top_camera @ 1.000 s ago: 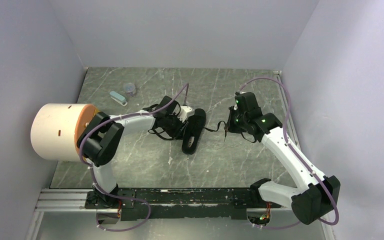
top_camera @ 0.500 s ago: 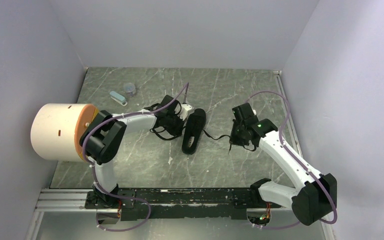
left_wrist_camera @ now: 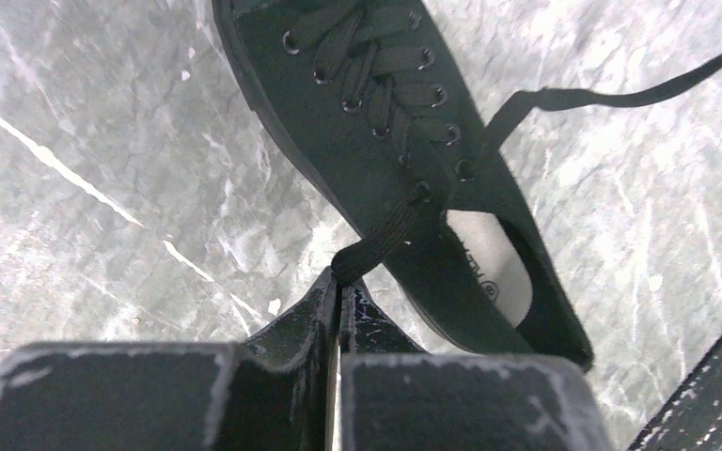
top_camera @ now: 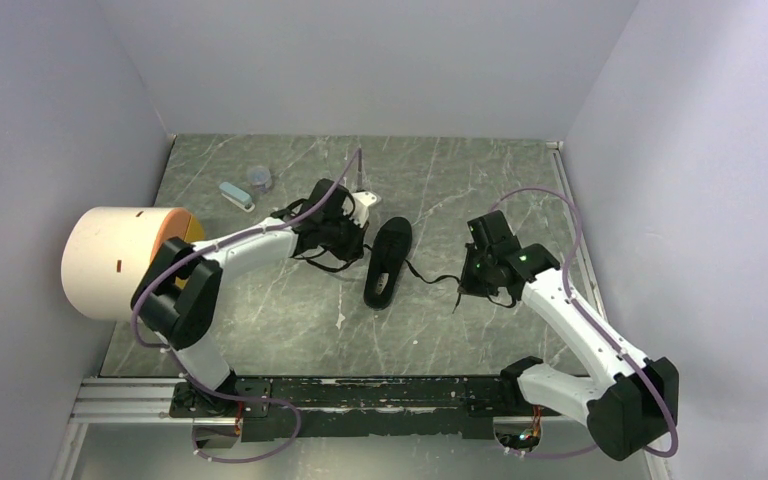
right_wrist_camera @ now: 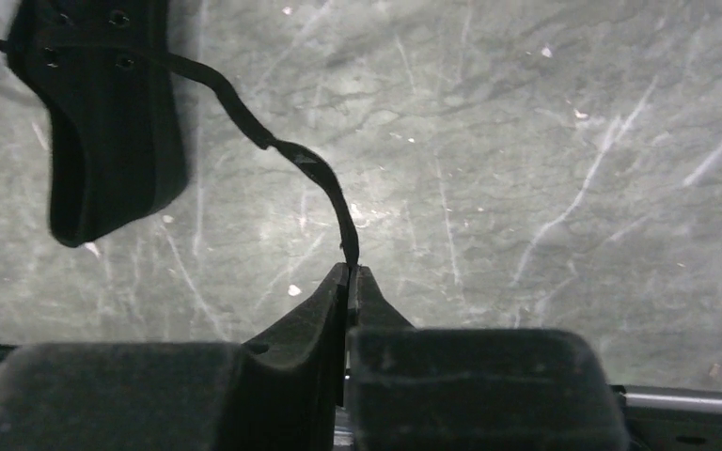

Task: Tie the shoes

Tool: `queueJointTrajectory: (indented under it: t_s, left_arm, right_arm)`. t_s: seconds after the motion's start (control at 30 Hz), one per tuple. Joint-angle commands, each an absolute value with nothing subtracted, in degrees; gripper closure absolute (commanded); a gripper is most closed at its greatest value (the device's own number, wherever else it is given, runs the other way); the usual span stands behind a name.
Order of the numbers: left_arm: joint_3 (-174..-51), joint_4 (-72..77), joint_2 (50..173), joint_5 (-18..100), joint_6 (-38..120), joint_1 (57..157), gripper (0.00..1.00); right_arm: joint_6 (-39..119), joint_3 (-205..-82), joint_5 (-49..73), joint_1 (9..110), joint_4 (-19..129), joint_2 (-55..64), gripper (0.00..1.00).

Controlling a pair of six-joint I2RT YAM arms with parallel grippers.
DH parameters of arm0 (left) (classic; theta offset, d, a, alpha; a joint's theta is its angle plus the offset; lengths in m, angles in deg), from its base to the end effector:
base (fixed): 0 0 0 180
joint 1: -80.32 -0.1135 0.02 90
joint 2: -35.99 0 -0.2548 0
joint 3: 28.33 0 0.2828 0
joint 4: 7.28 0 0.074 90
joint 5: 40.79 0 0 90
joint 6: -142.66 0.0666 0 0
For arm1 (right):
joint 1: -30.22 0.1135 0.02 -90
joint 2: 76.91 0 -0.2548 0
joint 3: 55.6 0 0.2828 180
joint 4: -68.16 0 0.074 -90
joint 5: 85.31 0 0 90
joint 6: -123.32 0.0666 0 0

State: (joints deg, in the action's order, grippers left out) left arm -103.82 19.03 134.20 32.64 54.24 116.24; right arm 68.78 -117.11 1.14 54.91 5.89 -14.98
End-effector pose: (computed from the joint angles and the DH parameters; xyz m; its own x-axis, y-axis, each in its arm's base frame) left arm 0.3190 -0.2545 0.1524 -0.5916 0.4612 -0.6614 0.7303 0.6540 -0.1972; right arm 0.2265 0.0996 0.2114 -0.8845 0.2307 -0.4056 0.1498 0.9636 0.2214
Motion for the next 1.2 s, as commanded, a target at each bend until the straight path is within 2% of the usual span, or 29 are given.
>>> queueJointTrajectory:
  t_s: [0.0, 0.17, 0.2, 0.27, 0.3, 0.33, 0.4, 0.6, 0.67, 0.73, 0.87, 1.0, 1.07, 1.17]
  left_arm:
    - [-104.2, 19.3, 130.7, 30.5, 50.9, 115.8, 0.95]
    - [-106.8, 21.5, 130.8, 29.4, 50.5, 115.8, 0.95]
    - [-107.2, 22.0, 130.9, 29.3, 50.4, 115.8, 0.95]
    - [-108.2, 23.2, 131.3, 28.8, 49.8, 115.8, 0.95]
    - [-108.8, 23.9, 131.7, 28.4, 49.8, 115.8, 0.95]
    - [-109.5, 24.5, 132.1, 28.0, 49.9, 115.8, 0.95]
    - [-110.4, 25.6, 132.8, 27.6, 49.9, 115.8, 0.95]
    - [-114.0, 28.3, 136.0, 26.1, 51.5, 115.8, 0.95]
    - [-115.5, 29.7, 137.0, 25.4, 52.0, 115.8, 0.95]
    - [-116.1, 30.4, 137.4, 25.7, 52.0, 115.8, 0.95]
    - [-116.8, 31.3, 137.1, 26.7, 52.0, 115.8, 0.95]
    - [-115.9, 30.8, 136.0, 27.6, 51.3, 115.8, 0.95]
    - [-114.9, 30.2, 135.6, 28.0, 50.7, 115.8, 0.95]
    - [-114.8, 30.2, 136.0, 26.4, 49.9, 115.8, 0.95]
  right_arm:
    - [65.6, -116.8, 3.6, 54.6, 10.5, -15.4, 1.00]
    - [67.6, -119.5, -3.5, 54.5, 4.2, -10.7, 1.00]
    - [68.0, -119.6, -4.6, 54.5, 2.9, -9.9, 0.95]
    - [68.9, -118.9, -5.1, 54.5, 2.2, -8.8, 0.78]
    - [69.5, -118.8, -5.5, 54.4, 2.1, -8.3, 0.66]
    - [70.0, -119.1, -6.1, 54.4, 1.9, -7.6, 0.50]
    - [68.4, -119.5, -5.7, 54.4, 3.7, -6.2, 0.39]
    - [53.3, -121.4, 1.2, 54.7, 17.4, -0.7, 0.35]
    - [50.6, -122.6, -1.2, 54.8, 18.8, 2.1, 0.36]
    - [54.5, -125.1, -7.0, 53.6, 13.3, 6.3, 0.34]
    - [57.2, -119.8, 1.6, 40.5, 10.4, 5.8, 0.35]
    - [61.0, -120.3, 0.0, 34.2, 9.3, 0.7, 0.16]
    - [61.0, -120.5, 2.5, 30.6, 9.4, 0.2, 0.16]
    - [56.6, -120.4, 3.9, 30.4, 11.2, 0.6, 0.16]
